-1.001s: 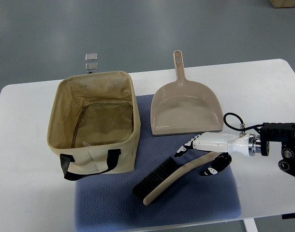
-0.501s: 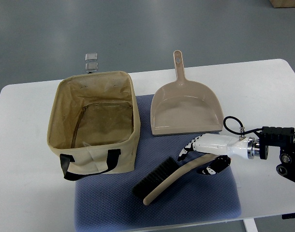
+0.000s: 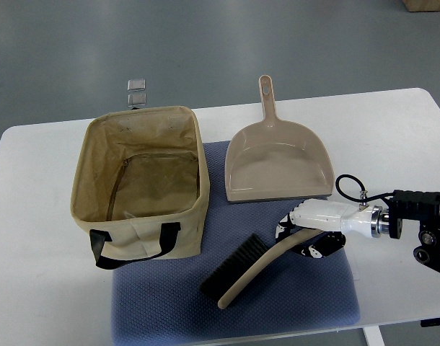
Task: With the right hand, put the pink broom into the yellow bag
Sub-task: 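Close the right hand around the beige brush handle, then lift the brush with the right hand over the dustpan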
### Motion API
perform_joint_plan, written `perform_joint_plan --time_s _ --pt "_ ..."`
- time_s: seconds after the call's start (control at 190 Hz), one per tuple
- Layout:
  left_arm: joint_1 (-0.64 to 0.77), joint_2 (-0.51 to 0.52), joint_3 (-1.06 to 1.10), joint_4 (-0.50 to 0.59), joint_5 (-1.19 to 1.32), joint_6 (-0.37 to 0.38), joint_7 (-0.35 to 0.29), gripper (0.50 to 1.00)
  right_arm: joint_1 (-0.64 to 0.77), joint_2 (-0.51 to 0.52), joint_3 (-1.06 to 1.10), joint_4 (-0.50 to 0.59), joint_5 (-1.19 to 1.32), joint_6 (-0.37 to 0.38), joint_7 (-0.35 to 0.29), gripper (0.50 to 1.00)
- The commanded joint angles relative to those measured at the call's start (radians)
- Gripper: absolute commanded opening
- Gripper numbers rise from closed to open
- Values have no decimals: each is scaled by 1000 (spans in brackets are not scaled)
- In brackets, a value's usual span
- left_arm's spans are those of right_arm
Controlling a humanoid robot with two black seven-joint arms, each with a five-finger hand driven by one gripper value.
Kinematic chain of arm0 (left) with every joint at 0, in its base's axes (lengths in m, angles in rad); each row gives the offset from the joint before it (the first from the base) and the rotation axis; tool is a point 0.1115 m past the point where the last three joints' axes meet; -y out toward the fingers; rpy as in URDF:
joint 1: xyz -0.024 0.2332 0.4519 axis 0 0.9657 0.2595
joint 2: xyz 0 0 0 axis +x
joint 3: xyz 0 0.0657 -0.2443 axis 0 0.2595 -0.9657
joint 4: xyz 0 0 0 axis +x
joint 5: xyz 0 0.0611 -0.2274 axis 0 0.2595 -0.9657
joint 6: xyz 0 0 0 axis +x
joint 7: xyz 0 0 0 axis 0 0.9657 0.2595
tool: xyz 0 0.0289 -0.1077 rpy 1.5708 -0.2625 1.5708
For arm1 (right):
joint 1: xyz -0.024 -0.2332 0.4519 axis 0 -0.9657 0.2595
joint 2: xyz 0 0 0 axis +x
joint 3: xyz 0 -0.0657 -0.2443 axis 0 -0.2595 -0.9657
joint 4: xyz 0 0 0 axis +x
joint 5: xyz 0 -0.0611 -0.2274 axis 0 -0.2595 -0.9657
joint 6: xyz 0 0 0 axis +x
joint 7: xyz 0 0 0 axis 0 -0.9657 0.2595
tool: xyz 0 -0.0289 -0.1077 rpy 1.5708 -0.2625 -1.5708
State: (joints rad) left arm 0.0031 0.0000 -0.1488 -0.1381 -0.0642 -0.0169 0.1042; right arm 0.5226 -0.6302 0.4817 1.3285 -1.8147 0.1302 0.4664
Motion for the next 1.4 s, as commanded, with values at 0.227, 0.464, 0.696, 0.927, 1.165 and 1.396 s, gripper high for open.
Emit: perform_joint_plan --time_s 0.227,0.464,0.696,0.927,1.165,1.396 --pt "0 0 0 0 0 0 0 1000 5 -29 20 3 15 -8 15 500" --pt "0 0 0 0 0 0 0 1000 20 -74 94 1 54 -9 38 500" --pt "0 0 0 0 0 0 0 1000 106 -187 123 -2 228 9 44 500" --pt "0 0 0 0 0 0 0 1000 252 -230 158 -89 331 72 37 500" --pt "-2 0 0 0 0 0 0 1000 373 -212 175 -198 342 103 24 500" --pt "0 0 0 0 0 0 0 1000 455 -66 160 -213 339 104 -60 500"
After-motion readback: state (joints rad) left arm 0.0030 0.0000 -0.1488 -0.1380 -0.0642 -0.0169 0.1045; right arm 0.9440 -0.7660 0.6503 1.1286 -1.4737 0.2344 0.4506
